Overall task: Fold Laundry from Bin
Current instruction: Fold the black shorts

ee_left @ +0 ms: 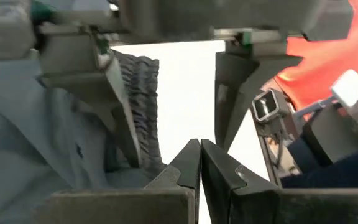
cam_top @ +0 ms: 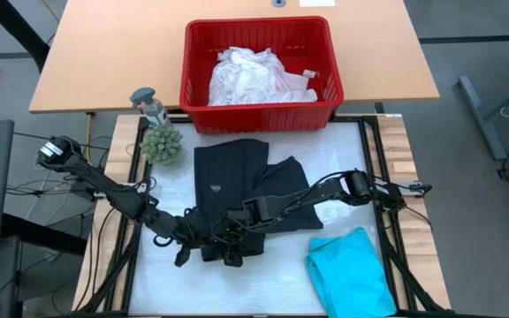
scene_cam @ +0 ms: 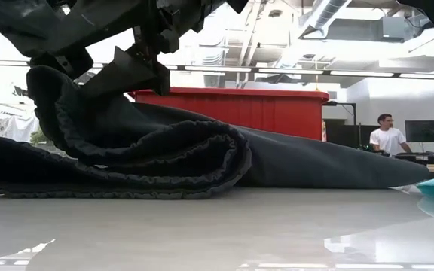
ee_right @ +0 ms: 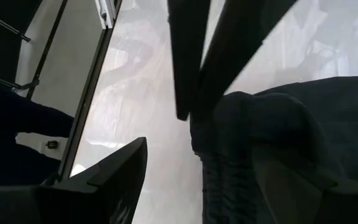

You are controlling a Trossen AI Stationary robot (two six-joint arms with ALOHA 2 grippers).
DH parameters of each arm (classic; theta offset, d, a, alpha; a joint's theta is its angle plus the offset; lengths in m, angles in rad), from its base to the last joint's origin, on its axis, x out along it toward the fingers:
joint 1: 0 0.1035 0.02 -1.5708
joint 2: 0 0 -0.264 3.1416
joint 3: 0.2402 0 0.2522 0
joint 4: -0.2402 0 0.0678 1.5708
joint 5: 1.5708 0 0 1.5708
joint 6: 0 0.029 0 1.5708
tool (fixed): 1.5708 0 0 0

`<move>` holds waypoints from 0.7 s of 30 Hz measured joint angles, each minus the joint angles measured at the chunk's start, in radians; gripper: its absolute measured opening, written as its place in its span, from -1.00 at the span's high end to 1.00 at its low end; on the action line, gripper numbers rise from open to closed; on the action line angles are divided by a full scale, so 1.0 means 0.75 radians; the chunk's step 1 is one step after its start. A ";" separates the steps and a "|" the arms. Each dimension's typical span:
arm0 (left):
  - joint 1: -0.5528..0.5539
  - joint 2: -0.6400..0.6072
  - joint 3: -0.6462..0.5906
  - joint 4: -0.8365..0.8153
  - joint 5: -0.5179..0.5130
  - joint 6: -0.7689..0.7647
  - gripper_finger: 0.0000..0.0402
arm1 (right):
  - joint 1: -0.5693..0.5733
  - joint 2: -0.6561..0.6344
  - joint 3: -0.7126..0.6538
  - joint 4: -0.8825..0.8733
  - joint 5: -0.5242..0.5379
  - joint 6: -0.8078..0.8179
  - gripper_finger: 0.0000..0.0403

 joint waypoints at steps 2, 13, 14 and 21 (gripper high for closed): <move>0.000 0.011 0.000 -0.007 0.006 -0.007 1.00 | 0.001 0.000 0.000 0.001 0.000 0.000 -0.54; 0.025 0.192 0.000 -0.006 0.007 -0.112 1.00 | 0.001 0.000 0.000 -0.023 0.001 0.059 -0.54; 0.021 0.199 0.000 -0.007 0.026 -0.129 1.00 | 0.002 0.000 0.000 -0.035 0.001 0.068 -0.54; -0.030 0.194 0.000 -0.070 0.044 -0.205 1.00 | -0.002 0.000 0.000 -0.134 0.000 0.142 -0.54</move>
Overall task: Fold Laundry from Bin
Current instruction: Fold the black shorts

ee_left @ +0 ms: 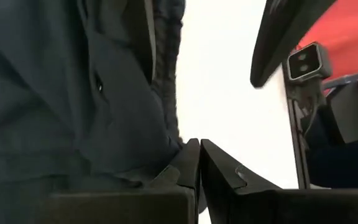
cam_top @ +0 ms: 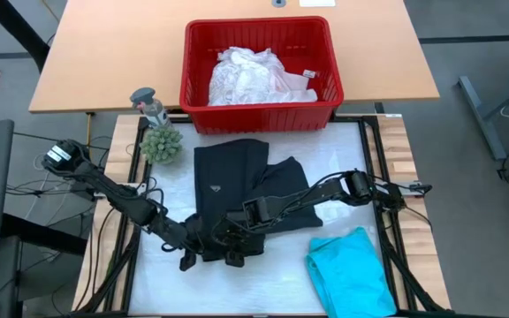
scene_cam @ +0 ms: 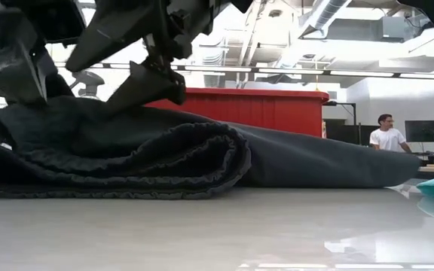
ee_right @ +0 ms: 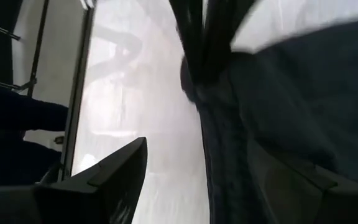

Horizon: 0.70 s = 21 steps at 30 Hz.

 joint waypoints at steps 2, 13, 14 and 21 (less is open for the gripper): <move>-0.010 0.001 0.000 -0.067 -0.020 -0.034 1.00 | -0.002 0.000 0.000 -0.029 -0.016 0.021 -0.54; -0.014 0.002 0.000 -0.138 -0.112 -0.027 1.00 | 0.007 -0.095 0.108 -0.274 -0.212 -0.018 -0.45; -0.014 0.002 0.000 -0.145 -0.112 -0.032 1.00 | 0.007 -0.123 0.132 -0.348 -0.207 -0.050 -0.44; -0.017 0.003 -0.001 -0.196 -0.126 -0.038 1.00 | 0.061 -0.319 0.175 -1.237 0.272 -0.173 -0.42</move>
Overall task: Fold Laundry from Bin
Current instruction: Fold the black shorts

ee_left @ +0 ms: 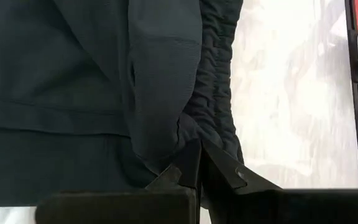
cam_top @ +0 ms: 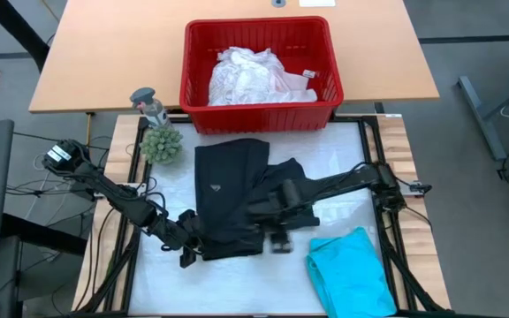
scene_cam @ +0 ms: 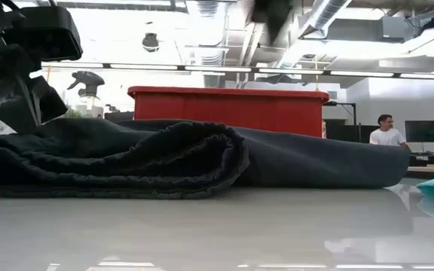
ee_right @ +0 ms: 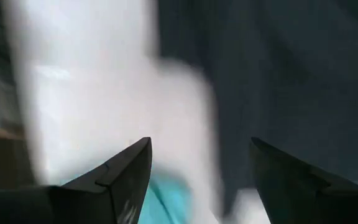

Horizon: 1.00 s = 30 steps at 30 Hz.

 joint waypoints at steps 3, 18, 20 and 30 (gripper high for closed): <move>-0.001 0.000 0.000 0.001 -0.023 -0.001 1.00 | 0.025 -0.037 -0.005 -0.133 0.086 -0.001 -0.42; -0.001 -0.001 -0.001 -0.099 -0.042 0.002 1.00 | 0.062 -0.479 -0.828 0.404 0.184 0.063 -0.42; -0.001 -0.001 -0.001 -0.138 -0.031 0.003 1.00 | 0.061 -0.503 -0.909 0.458 0.181 0.066 -0.42; -0.001 -0.001 -0.001 -0.181 -0.018 -0.029 1.00 | 0.007 -0.470 -1.092 0.677 0.143 0.038 -0.42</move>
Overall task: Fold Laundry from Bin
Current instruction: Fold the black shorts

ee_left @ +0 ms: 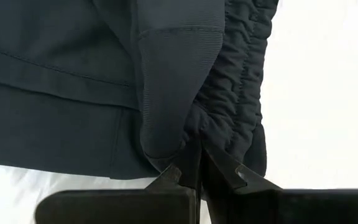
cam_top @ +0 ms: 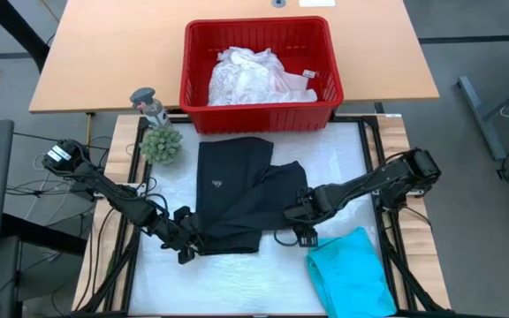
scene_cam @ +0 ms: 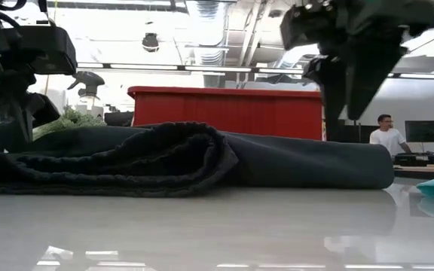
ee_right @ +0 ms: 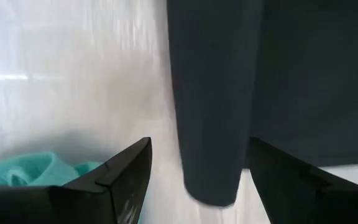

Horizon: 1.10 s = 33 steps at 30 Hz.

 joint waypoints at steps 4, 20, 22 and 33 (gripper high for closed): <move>0.000 0.000 0.000 -0.002 0.000 -0.007 1.00 | -0.058 0.008 0.000 0.015 -0.004 -0.096 -0.42; -0.001 0.000 0.000 -0.004 -0.013 -0.042 1.00 | -0.165 0.160 0.001 -0.004 -0.177 -0.320 -0.41; 0.000 0.000 0.000 -0.005 -0.013 -0.042 1.00 | -0.165 0.159 0.001 -0.003 -0.173 -0.328 -0.37; 0.000 0.000 0.000 -0.006 -0.016 -0.037 1.00 | -0.203 0.159 0.002 -0.007 -0.210 -0.335 0.82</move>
